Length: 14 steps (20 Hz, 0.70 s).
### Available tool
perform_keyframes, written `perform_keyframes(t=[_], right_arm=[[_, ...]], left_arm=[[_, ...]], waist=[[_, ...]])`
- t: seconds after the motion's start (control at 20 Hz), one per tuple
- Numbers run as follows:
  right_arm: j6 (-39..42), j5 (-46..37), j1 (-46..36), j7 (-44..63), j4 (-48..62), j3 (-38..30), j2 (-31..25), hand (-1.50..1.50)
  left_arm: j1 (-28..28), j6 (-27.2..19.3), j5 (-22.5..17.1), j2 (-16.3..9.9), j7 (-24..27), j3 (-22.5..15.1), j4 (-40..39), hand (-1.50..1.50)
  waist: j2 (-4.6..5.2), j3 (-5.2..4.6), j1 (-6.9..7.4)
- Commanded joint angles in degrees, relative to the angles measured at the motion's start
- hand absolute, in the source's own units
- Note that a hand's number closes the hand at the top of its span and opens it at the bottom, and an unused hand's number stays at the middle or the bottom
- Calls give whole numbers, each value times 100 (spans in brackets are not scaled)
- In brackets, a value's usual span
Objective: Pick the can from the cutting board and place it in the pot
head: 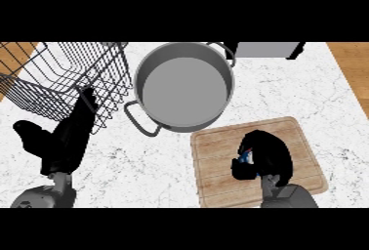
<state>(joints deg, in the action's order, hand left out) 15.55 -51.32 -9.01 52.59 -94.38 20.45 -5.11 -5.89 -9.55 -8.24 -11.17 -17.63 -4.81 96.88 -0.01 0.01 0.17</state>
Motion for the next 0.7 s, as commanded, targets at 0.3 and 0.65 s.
perform_keyframes(t=[0.3, 0.65], right_arm=[[781, 912, -1604, -3554, 1571, -331, -1384, 150], [-342, 186, -2337, -4233, 2462, -599, -1408, 150]], left_arm=[[-205, -1, 92, 272, 72, -238, -103, 0], [-551, 4, 82, 201, -147, 31, -259, 0]], waist=[[87, 11, 198], [20, 1, 20]])
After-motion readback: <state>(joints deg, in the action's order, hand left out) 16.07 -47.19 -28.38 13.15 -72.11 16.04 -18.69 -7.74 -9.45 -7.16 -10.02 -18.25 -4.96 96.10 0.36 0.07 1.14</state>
